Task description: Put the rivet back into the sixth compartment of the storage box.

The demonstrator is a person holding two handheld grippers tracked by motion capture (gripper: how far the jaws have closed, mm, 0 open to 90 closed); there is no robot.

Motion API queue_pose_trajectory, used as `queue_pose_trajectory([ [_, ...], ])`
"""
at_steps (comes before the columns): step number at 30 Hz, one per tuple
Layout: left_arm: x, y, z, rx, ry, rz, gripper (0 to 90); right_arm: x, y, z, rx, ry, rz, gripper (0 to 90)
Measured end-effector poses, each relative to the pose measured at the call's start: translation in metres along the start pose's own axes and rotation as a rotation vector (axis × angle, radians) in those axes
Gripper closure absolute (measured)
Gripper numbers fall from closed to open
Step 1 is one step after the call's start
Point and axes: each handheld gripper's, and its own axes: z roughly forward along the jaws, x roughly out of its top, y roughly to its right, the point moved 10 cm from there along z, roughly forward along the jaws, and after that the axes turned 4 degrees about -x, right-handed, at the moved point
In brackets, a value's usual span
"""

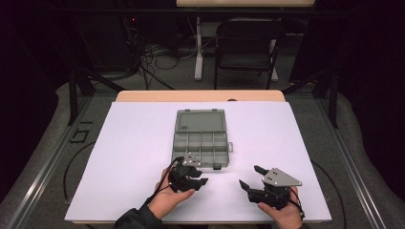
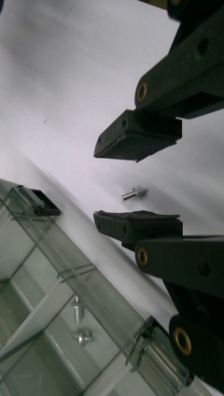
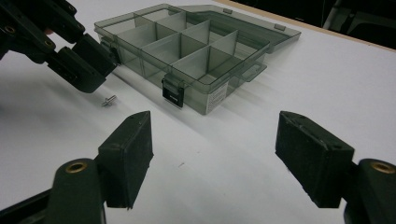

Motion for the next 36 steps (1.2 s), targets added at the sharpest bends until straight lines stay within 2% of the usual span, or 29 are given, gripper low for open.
queue_pose_trajectory([
  [4,-0.003,0.0,0.004,-0.005,-0.009,-0.006,68.1,0.0,0.0,0.0,0.001,-0.001,0.0,27.1],
  [13,-0.005,-0.003,0.008,0.003,-0.009,-0.012,71.7,-0.001,-0.001,0.0,0.002,-0.007,-0.003,27.0],
  [25,-0.008,-0.001,0.018,-0.004,-0.035,-0.002,74.4,0.0,-0.001,0.0,0.005,-0.004,-0.005,27.0],
  [32,-0.011,0.0,0.021,-0.005,-0.052,0.016,78.3,-0.001,-0.002,0.0,0.005,-0.01,-0.008,27.0],
  [33,-0.011,0.0,0.021,0.007,-0.053,0.02,79.2,-0.001,-0.002,0.0,0.005,-0.011,-0.008,27.0],
  [36,-0.012,0.0,0.021,0.001,-0.053,0.015,80.9,-0.001,-0.002,0.0,0.006,-0.012,-0.01,27.0],
])
